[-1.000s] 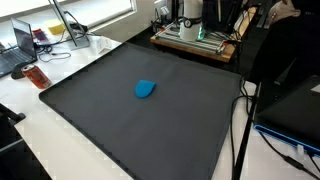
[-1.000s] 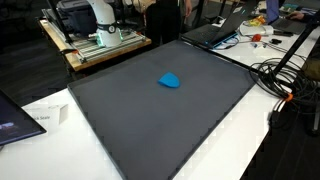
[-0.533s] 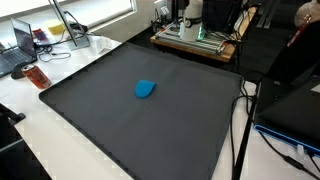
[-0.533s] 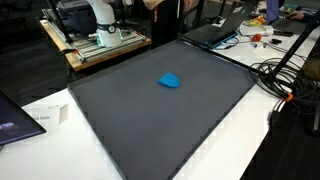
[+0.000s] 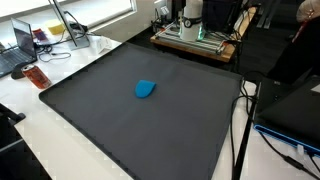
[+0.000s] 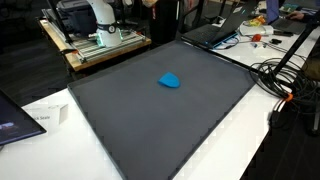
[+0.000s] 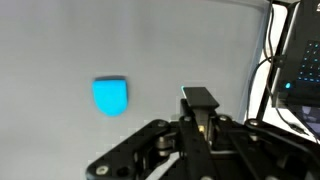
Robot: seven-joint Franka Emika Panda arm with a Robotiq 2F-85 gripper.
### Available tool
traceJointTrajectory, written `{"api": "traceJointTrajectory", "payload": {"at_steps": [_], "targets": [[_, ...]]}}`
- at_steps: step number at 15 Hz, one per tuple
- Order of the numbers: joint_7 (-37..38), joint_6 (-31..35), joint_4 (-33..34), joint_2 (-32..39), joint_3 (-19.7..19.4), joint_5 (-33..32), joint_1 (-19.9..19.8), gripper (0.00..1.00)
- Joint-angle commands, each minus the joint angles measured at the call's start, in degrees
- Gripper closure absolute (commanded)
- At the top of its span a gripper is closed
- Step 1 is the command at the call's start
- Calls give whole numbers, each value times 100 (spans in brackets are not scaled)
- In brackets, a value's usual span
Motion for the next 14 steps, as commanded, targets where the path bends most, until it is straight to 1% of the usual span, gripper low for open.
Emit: {"api": "traceJointTrajectory", "payload": {"at_steps": [1, 3, 5, 7, 10, 14], "targets": [[50, 80, 126, 176, 1, -174, 40, 97], [46, 113, 215, 354, 19, -301, 50, 97], [157, 224, 325, 576, 48, -621, 54, 97], [318, 547, 400, 803, 54, -964, 62, 97], [668, 1001, 536, 1189, 16, -1361, 85, 97], [1337, 1382, 770, 1672, -70, -1843, 150, 97]]}}
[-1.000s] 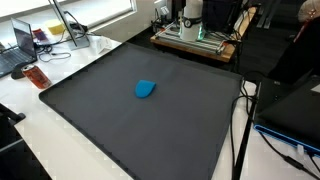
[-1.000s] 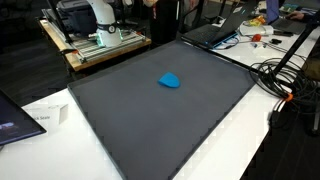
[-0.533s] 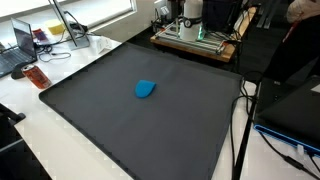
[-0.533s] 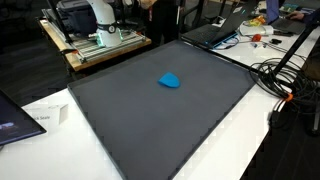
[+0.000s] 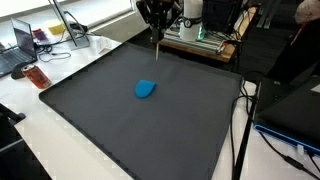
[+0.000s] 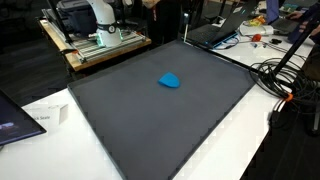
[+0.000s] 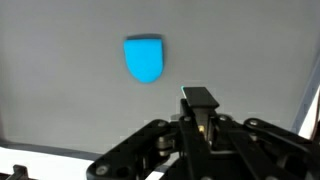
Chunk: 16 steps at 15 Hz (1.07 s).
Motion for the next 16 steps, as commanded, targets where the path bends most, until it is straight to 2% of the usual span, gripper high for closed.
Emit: {"api": "traceJointTrajectory", "payload": {"at_steps": [1, 7, 16], "targets": [[631, 199, 399, 494, -108, -439, 138, 97], [1445, 172, 869, 1128, -339, -952, 358, 97], [2145, -31, 1404, 1861, -735, -1374, 735, 97]]}}
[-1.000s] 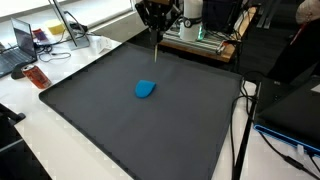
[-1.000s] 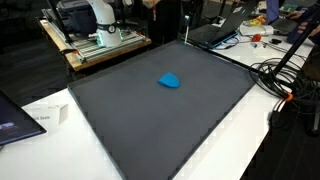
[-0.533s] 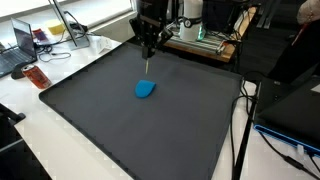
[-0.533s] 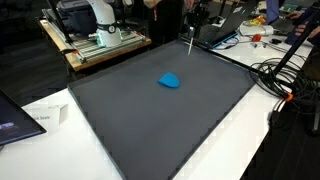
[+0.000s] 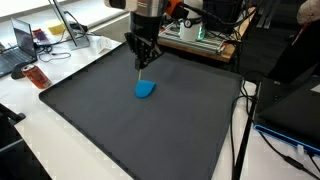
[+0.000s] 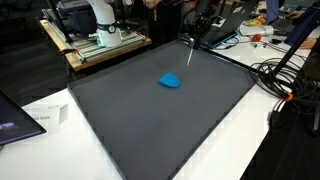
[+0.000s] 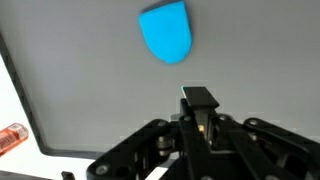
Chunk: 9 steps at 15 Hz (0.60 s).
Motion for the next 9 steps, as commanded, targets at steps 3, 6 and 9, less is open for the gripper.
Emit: {"api": "traceJointTrajectory", "payload": {"at_steps": [3, 6, 9], "targets": [[634, -425, 521, 533, -277, -512, 429, 97], [970, -711, 712, 761, -345, -830, 662, 97], [1311, -1040, 913, 984, -375, -1129, 888, 97]]}}
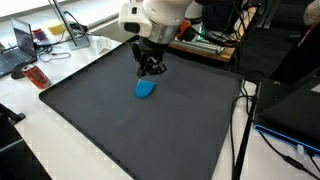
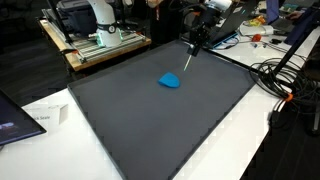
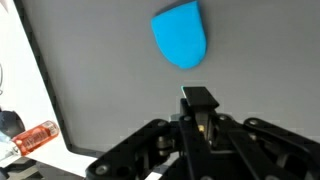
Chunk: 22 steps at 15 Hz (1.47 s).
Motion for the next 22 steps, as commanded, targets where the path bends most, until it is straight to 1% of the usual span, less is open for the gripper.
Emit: {"api": "traceJointTrajectory", "payload": {"at_steps": [1, 7, 12, 18, 22], "targets": [[475, -516, 444, 359, -106, -388, 335, 97], [938, -1097, 936, 828, -51, -594, 630, 97], [1409, -1548, 1468, 1369, -73, -838, 949, 97], [1862, -2383, 2241, 2035, -104, -1155, 1298, 97], [2036, -2979, 2760, 2451, -139, -1412, 1472, 97]]}}
